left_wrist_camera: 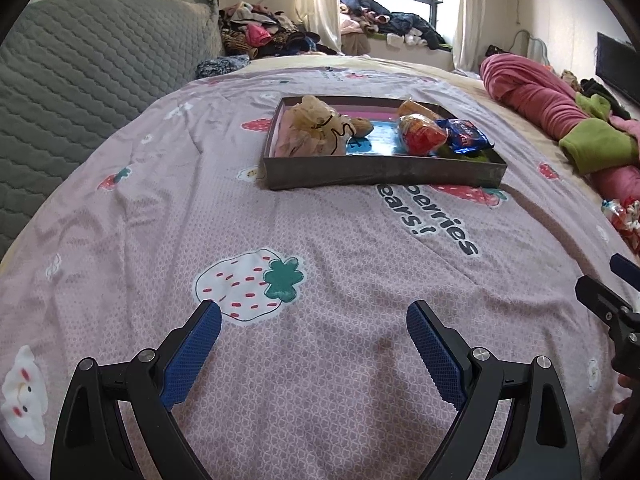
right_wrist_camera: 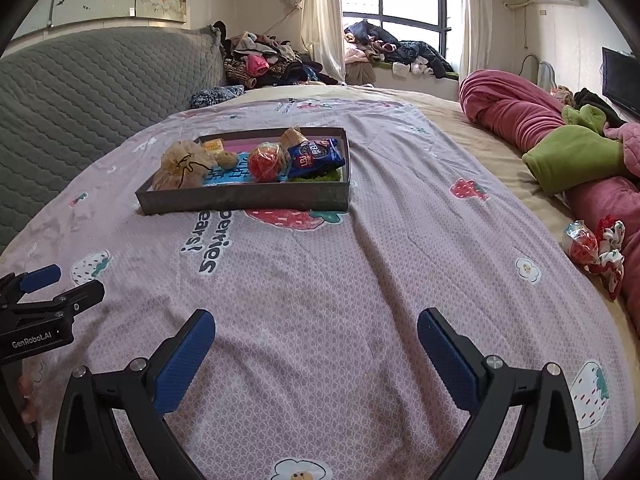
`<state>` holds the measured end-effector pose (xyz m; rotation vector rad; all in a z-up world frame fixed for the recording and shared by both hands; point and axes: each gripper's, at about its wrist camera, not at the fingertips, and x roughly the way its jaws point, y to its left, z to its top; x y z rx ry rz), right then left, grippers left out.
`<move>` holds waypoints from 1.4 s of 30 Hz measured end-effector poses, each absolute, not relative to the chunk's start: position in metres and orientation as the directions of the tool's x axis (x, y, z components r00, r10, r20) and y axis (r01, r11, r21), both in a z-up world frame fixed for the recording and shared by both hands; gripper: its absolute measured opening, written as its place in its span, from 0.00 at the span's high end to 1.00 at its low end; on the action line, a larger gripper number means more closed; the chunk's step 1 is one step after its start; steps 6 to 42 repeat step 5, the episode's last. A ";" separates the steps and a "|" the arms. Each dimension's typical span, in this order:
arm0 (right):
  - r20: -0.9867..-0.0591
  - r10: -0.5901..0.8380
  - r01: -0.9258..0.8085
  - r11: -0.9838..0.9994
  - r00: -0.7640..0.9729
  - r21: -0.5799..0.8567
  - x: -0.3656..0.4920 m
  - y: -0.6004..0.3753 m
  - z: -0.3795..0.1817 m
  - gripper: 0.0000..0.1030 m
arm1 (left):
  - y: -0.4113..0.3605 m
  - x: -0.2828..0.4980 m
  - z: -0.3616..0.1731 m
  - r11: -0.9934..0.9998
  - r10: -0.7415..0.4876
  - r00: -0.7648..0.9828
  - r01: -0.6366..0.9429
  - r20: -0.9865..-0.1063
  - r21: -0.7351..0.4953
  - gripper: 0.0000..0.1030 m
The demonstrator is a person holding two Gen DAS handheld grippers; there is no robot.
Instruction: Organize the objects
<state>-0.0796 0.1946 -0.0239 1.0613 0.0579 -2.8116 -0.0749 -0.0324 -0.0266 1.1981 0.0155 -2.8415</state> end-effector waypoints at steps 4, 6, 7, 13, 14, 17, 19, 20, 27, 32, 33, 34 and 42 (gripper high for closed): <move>-0.669 -0.112 0.141 -0.990 -0.735 0.010 -0.080 0.195 -0.028 0.01 | -0.029 -0.074 -0.027 -0.998 -0.057 -0.703 0.053 -0.709 0.027 0.08; -0.671 -0.112 0.141 -0.990 -0.733 0.011 -0.081 0.195 -0.029 0.01 | -0.029 -0.075 -0.029 -0.999 -0.041 -0.698 0.045 -0.715 0.013 0.08; -0.671 -0.112 0.141 -0.990 -0.733 0.011 -0.081 0.195 -0.029 0.01 | -0.029 -0.075 -0.029 -0.999 -0.041 -0.698 0.045 -0.715 0.013 0.08; -0.671 -0.112 0.141 -0.990 -0.733 0.011 -0.081 0.195 -0.029 0.01 | -0.029 -0.075 -0.029 -0.999 -0.041 -0.698 0.045 -0.715 0.013 0.08; -0.671 -0.112 0.141 -0.990 -0.733 0.011 -0.081 0.195 -0.029 0.01 | -0.029 -0.075 -0.029 -0.999 -0.041 -0.698 0.045 -0.715 0.013 0.08; -0.671 -0.112 0.141 -0.990 -0.733 0.011 -0.081 0.195 -0.029 0.01 | -0.029 -0.075 -0.029 -0.999 -0.041 -0.698 0.045 -0.715 0.013 0.08; -0.671 -0.112 0.141 -0.990 -0.733 0.011 -0.081 0.195 -0.029 0.01 | -0.029 -0.075 -0.029 -0.999 -0.041 -0.698 0.045 -0.715 0.013 0.08; -0.671 -0.112 0.141 -0.990 -0.733 0.011 -0.081 0.195 -0.029 0.01 | -0.029 -0.075 -0.029 -0.999 -0.041 -0.698 0.045 -0.715 0.013 0.08; -0.671 -0.112 0.141 -0.990 -0.733 0.011 -0.081 0.195 -0.029 0.01 | -0.029 -0.075 -0.029 -0.999 -0.041 -0.698 0.045 -0.715 0.013 0.08; -0.671 -0.112 0.141 -0.990 -0.733 0.011 -0.081 0.195 -0.029 0.01 | -0.029 -0.075 -0.029 -0.999 -0.041 -0.698 0.045 -0.715 0.013 0.08; -0.671 -0.112 0.141 -0.990 -0.733 0.011 -0.081 0.195 -0.029 0.01 | -0.029 -0.075 -0.029 -0.999 -0.041 -0.698 0.045 -0.715 0.013 0.08; -0.671 -0.112 0.141 -0.990 -0.733 0.011 -0.081 0.195 -0.029 0.01 | -0.029 -0.075 -0.029 -0.999 -0.041 -0.698 0.045 -0.715 0.013 0.08; -0.671 -0.112 0.141 -0.990 -0.733 0.011 -0.081 0.195 -0.029 0.01 | -0.029 -0.075 -0.029 -0.999 -0.041 -0.698 0.045 -0.715 0.013 0.08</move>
